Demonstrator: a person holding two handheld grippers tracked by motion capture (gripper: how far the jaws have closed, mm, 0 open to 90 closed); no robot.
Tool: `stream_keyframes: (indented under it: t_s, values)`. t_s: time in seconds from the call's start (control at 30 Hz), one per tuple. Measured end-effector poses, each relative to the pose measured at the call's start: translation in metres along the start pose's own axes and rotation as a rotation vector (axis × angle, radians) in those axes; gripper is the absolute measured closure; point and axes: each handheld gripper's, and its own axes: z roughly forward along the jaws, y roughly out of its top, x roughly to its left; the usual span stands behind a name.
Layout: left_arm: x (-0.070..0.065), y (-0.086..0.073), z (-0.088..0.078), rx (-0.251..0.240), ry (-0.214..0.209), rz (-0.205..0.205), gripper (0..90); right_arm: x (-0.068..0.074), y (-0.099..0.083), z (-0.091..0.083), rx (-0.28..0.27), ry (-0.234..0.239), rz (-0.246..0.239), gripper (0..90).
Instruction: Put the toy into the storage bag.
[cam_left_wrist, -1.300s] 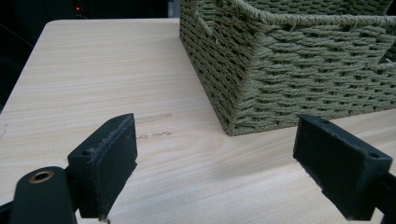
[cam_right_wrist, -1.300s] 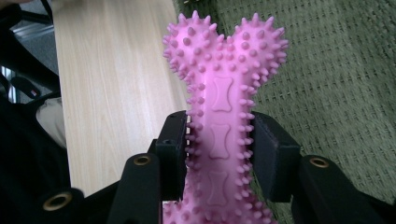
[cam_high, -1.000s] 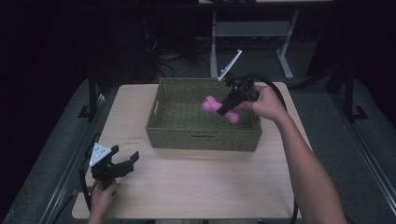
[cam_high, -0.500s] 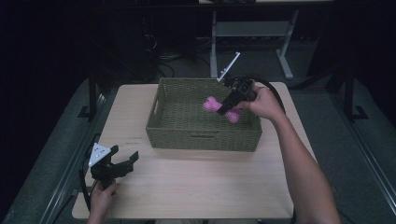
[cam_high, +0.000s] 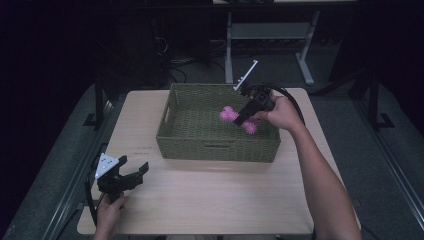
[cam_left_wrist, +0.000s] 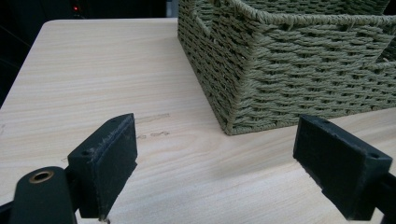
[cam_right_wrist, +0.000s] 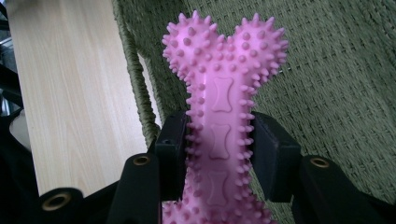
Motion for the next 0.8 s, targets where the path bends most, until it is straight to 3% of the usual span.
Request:
stream_keyframes:
  t_s: [0.8]
  values:
    - [0.000,0.000,0.000,0.000,-0.004,-0.001,13.0,-0.003,0.000,0.016,0.019,-0.003,0.007,57.4]
